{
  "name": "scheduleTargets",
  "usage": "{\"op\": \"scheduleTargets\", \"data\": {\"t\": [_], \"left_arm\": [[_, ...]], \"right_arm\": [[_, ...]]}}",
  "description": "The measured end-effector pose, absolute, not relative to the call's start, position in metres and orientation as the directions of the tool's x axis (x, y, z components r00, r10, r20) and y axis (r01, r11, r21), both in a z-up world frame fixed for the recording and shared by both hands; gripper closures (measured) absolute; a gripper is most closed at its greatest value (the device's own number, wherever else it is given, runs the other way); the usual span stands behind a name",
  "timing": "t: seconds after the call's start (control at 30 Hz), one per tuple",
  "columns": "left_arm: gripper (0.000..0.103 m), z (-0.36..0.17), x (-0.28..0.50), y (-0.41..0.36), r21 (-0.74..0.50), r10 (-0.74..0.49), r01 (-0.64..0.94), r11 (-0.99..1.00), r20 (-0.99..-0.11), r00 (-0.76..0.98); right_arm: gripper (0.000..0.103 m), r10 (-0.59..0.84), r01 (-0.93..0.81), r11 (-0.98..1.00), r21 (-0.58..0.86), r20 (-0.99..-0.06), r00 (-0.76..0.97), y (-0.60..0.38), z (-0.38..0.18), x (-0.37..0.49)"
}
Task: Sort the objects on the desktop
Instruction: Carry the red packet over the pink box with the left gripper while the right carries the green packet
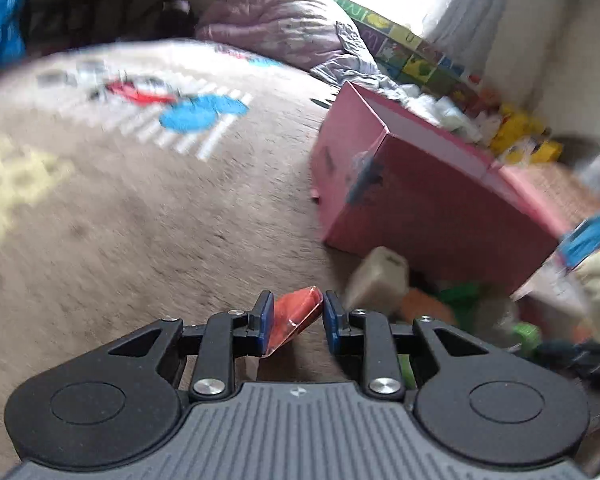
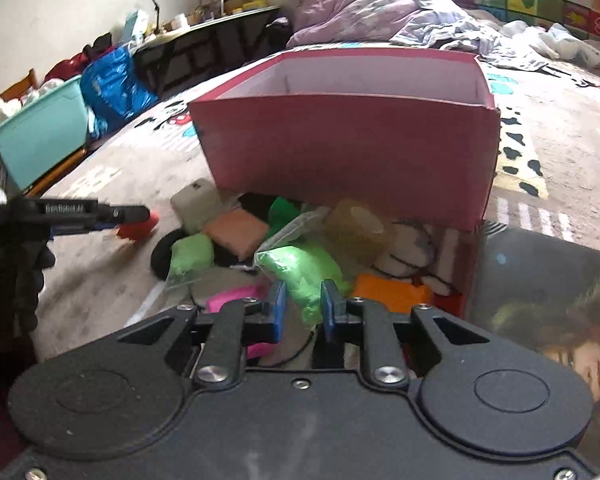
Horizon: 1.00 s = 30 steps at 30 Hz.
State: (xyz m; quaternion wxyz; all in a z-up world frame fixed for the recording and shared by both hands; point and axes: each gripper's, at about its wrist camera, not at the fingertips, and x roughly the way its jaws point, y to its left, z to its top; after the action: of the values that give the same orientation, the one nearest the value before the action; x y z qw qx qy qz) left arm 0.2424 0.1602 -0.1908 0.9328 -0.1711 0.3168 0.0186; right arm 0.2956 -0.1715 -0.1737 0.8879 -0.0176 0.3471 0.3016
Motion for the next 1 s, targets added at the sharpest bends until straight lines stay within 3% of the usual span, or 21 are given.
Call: {"op": "scheduleTargets", "data": {"t": [0.37, 0.47, 0.53, 0.77, 0.87, 1.0], "left_arm": [[0.078, -0.196, 0.246, 0.151, -0.124, 0.04, -0.151, 0.981, -0.632, 0.774], [0.079, -0.195, 0.243, 0.157, -0.158, 0.032, -0.165, 0.974, -0.622, 0.783], [0.088, -0.191, 0.239, 0.156, -0.154, 0.031, -0.155, 0.976, -0.606, 0.795], [0.092, -0.187, 0.237, 0.15, -0.166, 0.008, -0.129, 0.978, -0.583, 0.812], [0.092, -0.19, 0.241, 0.143, -0.125, 0.029, -0.126, 0.984, -0.587, 0.809], [0.091, -0.196, 0.252, 0.138, -0.086, 0.061, -0.138, 0.987, -0.592, 0.804]], "right_arm": [[0.085, 0.502, -0.576, 0.812, 0.09, -0.61, 0.613, -0.155, -0.174, 0.304], [0.085, 0.489, -0.603, 0.797, 0.028, -0.616, 0.618, -0.146, -0.177, 0.304], [0.085, 0.481, -0.622, 0.783, -0.017, -0.618, 0.622, -0.14, -0.178, 0.302], [0.085, 0.419, -0.677, 0.699, -0.232, -0.635, 0.65, -0.119, -0.181, 0.295], [0.062, 0.381, -0.694, 0.65, -0.31, -0.657, 0.651, -0.111, -0.187, 0.294], [0.061, 0.353, -0.695, 0.615, -0.372, -0.658, 0.665, -0.108, -0.192, 0.295]]}}
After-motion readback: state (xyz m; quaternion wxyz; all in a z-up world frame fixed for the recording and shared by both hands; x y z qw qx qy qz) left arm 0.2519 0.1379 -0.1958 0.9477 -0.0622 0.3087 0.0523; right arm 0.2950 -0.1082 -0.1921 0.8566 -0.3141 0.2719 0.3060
